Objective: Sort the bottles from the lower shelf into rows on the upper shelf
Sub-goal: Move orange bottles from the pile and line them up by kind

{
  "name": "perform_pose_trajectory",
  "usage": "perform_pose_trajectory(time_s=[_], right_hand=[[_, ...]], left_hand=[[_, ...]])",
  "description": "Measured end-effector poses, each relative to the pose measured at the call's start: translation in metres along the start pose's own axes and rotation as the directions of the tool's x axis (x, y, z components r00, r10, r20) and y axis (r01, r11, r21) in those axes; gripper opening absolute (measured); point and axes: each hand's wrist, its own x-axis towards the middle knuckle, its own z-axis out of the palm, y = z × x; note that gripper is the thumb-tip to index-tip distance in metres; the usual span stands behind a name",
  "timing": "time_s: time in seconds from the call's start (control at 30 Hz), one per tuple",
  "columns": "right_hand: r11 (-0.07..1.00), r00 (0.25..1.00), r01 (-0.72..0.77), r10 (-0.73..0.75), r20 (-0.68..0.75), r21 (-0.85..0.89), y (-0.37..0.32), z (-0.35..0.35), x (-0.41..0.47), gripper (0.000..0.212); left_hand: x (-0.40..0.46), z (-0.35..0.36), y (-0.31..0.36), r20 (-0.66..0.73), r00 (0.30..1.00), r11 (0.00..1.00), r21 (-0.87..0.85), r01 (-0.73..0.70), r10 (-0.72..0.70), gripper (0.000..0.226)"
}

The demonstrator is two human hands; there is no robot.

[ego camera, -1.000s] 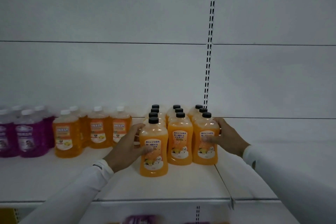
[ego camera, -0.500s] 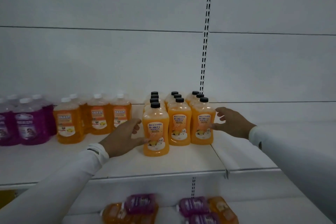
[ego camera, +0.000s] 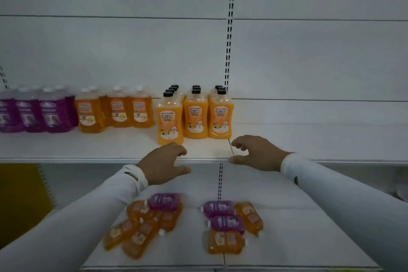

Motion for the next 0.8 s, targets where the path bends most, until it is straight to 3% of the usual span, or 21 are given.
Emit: perform_pose_trajectory(time_s=[0.3, 0.47, 0.6, 0.8], right_hand=[[1.000, 0.973, -0.020, 0.014, 0.232, 0.023, 0.048, 0.066, -0.091, 0.060], [0.986, 0.958, -0.082, 0.038, 0.285, 0.143, 0.059, 0.100, -0.115, 0.047], [0.975, 0.936, -0.095, 0.018, 0.352, 0.202, 0.067, 0.135, -0.124, 0.044], [0.956, 0.875, -0.226, 0.115, 0.471, 0.186, 0.089, 0.189, -0.109, 0.051]], left_hand=[[-0.056, 0.082, 0.074, 0.163, 0.984, 0.998, 0.022, 0.067, -0.070, 0.051], [-0.075, 0.123, 0.093, 0.252, 0.961, 0.993, 0.069, 0.096, -0.110, 0.053], [-0.082, 0.160, 0.097, 0.318, 0.937, 0.989, 0.040, 0.139, -0.145, 0.056], [-0.074, 0.212, 0.071, 0.443, 0.885, 0.989, 0.019, 0.148, -0.140, 0.057]])
